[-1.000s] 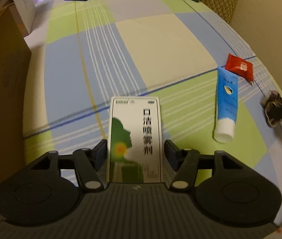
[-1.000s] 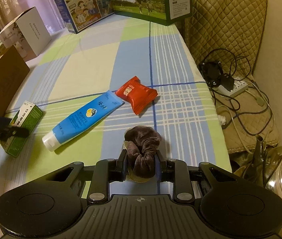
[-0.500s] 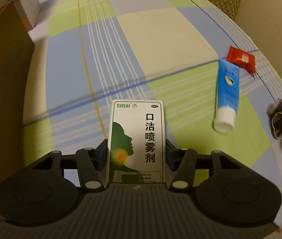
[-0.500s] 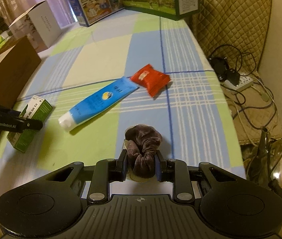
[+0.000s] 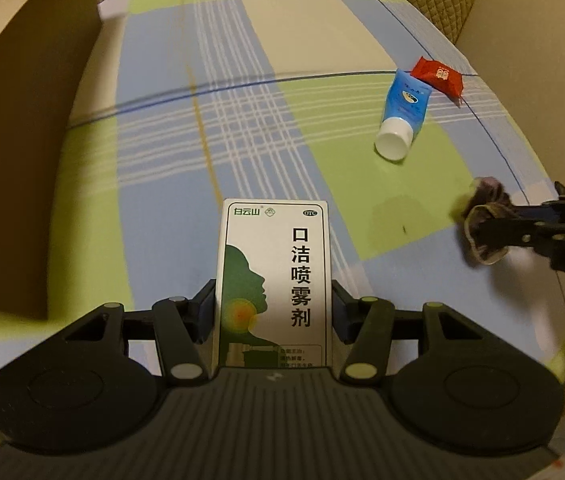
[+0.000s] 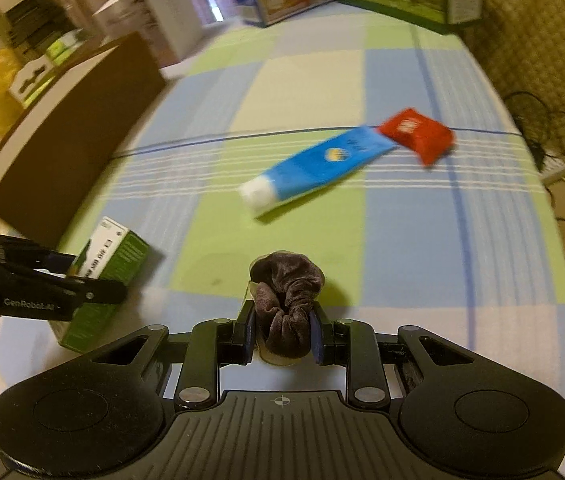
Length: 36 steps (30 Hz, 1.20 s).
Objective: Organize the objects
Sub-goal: 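Carry the green medicine box and brown scrunchie with both grippers over the brown box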
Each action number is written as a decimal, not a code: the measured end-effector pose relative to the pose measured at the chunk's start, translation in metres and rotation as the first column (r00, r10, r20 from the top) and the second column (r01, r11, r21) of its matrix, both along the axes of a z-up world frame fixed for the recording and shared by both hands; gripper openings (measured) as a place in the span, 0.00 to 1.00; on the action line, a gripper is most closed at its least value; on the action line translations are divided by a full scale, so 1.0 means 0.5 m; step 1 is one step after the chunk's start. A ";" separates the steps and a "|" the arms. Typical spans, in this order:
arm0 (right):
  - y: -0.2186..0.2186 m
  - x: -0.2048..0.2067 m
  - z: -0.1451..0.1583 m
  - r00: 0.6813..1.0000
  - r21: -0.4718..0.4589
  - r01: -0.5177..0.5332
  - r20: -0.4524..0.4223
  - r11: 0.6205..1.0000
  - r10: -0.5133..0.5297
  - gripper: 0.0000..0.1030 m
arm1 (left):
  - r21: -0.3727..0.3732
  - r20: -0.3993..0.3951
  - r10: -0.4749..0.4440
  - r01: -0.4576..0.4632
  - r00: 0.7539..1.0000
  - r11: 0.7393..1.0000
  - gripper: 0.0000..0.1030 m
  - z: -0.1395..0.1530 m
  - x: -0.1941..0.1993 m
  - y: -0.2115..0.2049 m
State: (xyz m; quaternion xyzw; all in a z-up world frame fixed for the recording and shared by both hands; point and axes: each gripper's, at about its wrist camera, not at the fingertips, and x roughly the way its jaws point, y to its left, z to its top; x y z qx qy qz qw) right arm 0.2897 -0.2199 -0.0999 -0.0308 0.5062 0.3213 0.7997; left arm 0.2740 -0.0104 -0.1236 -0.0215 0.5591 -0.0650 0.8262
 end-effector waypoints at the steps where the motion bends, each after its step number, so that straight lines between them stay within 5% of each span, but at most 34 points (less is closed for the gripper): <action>1: 0.009 -0.006 0.003 1.000 0.006 -0.010 -0.003 1.000 0.010 0.23 | -0.005 0.001 0.006 -0.006 1.000 1.000 0.50 0.003 -0.009 0.002; 23: 0.172 -0.085 0.053 0.978 0.068 -0.209 0.021 0.976 0.208 0.23 | -0.029 0.102 0.134 -0.131 0.986 0.991 0.50 0.108 -0.119 0.107; 36: 0.306 -0.109 0.135 0.934 0.194 -0.357 0.072 0.914 0.350 0.23 | -0.060 0.210 0.256 -0.249 0.943 0.967 0.50 0.222 -0.190 0.230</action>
